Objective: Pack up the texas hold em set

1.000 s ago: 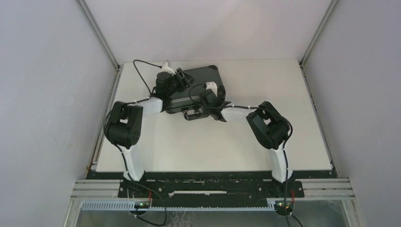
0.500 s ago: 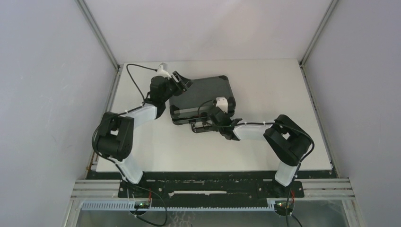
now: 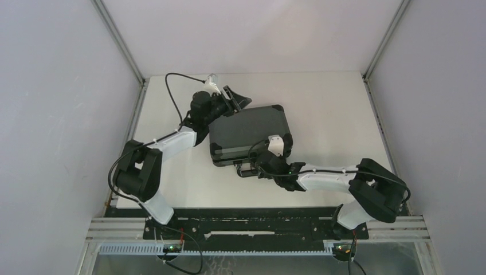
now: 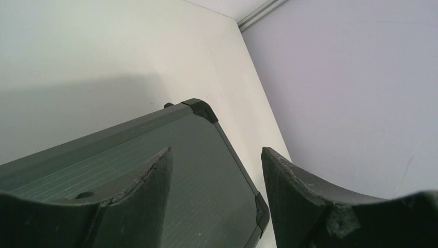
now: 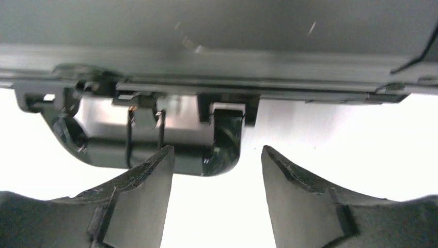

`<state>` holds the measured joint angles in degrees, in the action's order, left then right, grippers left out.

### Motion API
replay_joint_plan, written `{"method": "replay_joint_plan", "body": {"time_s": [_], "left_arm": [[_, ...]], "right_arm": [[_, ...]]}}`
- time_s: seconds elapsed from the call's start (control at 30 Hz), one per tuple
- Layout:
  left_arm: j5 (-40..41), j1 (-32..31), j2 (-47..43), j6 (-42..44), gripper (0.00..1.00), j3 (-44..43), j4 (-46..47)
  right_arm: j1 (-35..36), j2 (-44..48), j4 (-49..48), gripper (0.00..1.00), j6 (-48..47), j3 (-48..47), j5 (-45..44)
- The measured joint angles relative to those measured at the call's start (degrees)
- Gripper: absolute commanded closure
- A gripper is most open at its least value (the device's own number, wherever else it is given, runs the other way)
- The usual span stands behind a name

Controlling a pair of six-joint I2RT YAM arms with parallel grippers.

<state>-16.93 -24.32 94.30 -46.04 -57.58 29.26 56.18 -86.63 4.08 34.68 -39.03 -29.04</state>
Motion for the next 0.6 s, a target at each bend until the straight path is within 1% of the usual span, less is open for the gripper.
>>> {"method": "replay_joint_plan", "body": {"time_s": [0.03, 0.1, 0.17, 0.2, 0.23, 0.27, 0.33, 0.37, 0.4, 0.43, 0.5, 0.6], "left_arm": [[-0.39, 0.0, 0.66, -0.28, 0.33, -0.63, 0.04], [-1.29, -0.11, 1.92, -0.81, 0.36, -1.46, 0.15], [-1.92, -0.44, 2.54, -1.25, 0.36, -1.6, 0.04], [-2.67, -0.66, 2.82, -1.53, 0.39, -1.88, -0.22], [-3.5, -0.92, 3.1, -1.55, 0.45, -2.51, -0.46], [-4.5, -1.22, 3.3, -1.55, 0.55, -3.43, -0.83], [-6.23, -1.64, 3.34, -1.73, 0.68, -5.42, -1.18], [-7.43, -1.75, 3.23, -1.49, 0.81, -6.56, -1.03], [-8.46, -1.9, 3.13, -1.64, 0.97, -7.32, -0.83], [-9.84, -2.08, 2.84, -1.6, 0.99, -7.82, -0.39], [-12.5, -2.43, 1.84, -1.92, 1.0, -7.74, 0.81], [-15.69, -4.13, 0.76, -2.45, 1.0, -5.33, 5.38]], "right_arm": [[0.5, 1.07, 0.44, 0.31, -0.07, 0.24, 0.2], [2.1, 3.48, 1.86, 0.38, -0.02, 0.66, 0.2], [3.45, 5.81, 3.23, 0.49, 0.17, 0.79, 0.02], [4.04, 7.17, 3.8, 0.57, 0.33, 0.9, -0.15], [4.59, 8.76, 4.31, 0.68, 0.5, 1.14, -0.46], [5.16, 10.86, 4.68, 0.76, 0.94, 1.64, -0.79], [5.86, 15.61, 4.96, 0.96, 1.73, 3.21, -1.25], [5.9, 18.51, 4.87, 1.0, 2.14, 4.46, -1.62], [5.86, 21.49, 4.72, 1.0, 2.47, 5.84, -1.92], [5.66, 24.15, 4.72, 1.0, 2.71, 7.13, -2.05], [4.7, 29.57, 4.39, 1.0, 3.21, 10.34, -2.21], [2.23, 33.05, 4.07, 1.0, 3.26, 13.53, -1.9]]}}
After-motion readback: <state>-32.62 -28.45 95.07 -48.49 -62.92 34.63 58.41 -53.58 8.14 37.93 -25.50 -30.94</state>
